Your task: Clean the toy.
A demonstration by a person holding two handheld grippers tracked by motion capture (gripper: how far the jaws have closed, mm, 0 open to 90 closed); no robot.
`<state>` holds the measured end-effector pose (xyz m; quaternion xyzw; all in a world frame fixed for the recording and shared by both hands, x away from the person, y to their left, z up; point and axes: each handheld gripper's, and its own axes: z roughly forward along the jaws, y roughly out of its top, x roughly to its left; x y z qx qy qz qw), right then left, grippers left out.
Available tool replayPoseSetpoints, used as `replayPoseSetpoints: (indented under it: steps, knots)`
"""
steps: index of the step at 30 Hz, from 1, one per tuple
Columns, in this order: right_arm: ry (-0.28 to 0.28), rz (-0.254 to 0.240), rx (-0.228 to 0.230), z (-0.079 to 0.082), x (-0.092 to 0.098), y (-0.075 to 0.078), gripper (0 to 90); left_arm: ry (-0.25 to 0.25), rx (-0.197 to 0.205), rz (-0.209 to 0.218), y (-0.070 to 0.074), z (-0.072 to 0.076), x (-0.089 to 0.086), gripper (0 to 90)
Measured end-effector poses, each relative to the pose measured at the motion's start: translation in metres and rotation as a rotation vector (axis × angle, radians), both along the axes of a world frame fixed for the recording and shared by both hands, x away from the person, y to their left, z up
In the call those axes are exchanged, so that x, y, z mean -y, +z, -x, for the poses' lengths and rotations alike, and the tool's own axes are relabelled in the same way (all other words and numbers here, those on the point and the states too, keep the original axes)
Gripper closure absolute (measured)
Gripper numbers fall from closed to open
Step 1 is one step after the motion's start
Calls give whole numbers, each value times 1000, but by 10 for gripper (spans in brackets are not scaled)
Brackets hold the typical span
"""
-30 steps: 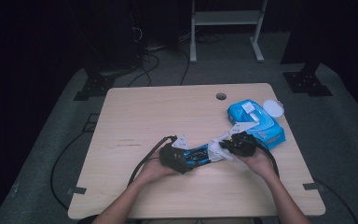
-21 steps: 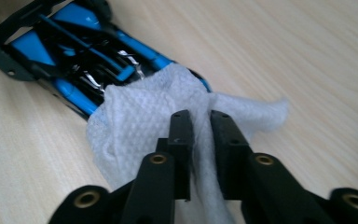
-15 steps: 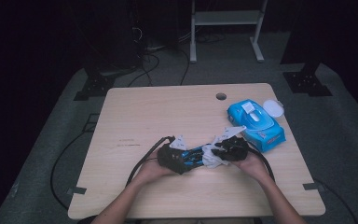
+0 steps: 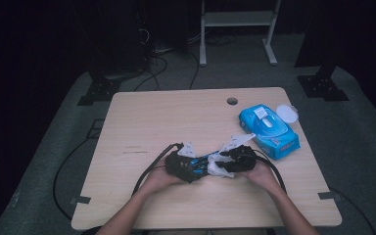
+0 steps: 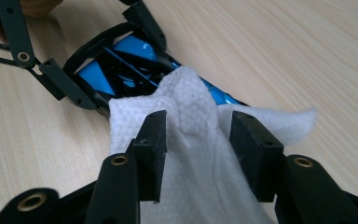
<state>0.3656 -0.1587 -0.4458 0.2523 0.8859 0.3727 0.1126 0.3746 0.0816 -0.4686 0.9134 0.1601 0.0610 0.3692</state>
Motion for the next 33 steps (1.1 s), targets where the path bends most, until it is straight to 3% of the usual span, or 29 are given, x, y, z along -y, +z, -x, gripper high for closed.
replayPoseSetpoints:
  steps: [5, 8, 11, 13, 17, 20, 23, 26, 30, 33]
  knots:
    - [28, 2, 7, 4, -9, -3, 718, -1, -2, -4, 0, 0, -1, 242]
    - [34, -18, -26, 1, -5, -3, 789, -1, -2, -6, 1, 0, -1, 243]
    - [-5, -27, -46, -5, 5, -5, 809, 0, -1, -4, 0, 0, -2, 243]
    - [-55, -8, -30, -8, 14, -6, 816, -4, -1, -4, 0, 0, -3, 243]
    - [-126, 7, -47, -14, 29, -10, 826, -5, -5, 3, 0, 0, -5, 243]
    - [-114, 27, -13, -10, 22, -9, 828, -5, -6, 2, 0, 0, -5, 243]
    - [-73, 13, -1, -4, 9, -6, 828, -5, -4, 2, 0, 0, -6, 243]
    - [-46, -24, -17, -2, 2, -6, 827, -5, -5, 3, 0, 1, -7, 243]
    - [-84, -67, -64, -9, 14, -10, 826, -10, -9, 6, 1, 1, -9, 243]
    - [-131, -53, -77, -15, 25, -13, 828, -13, -14, 24, 3, 0, -13, 243]
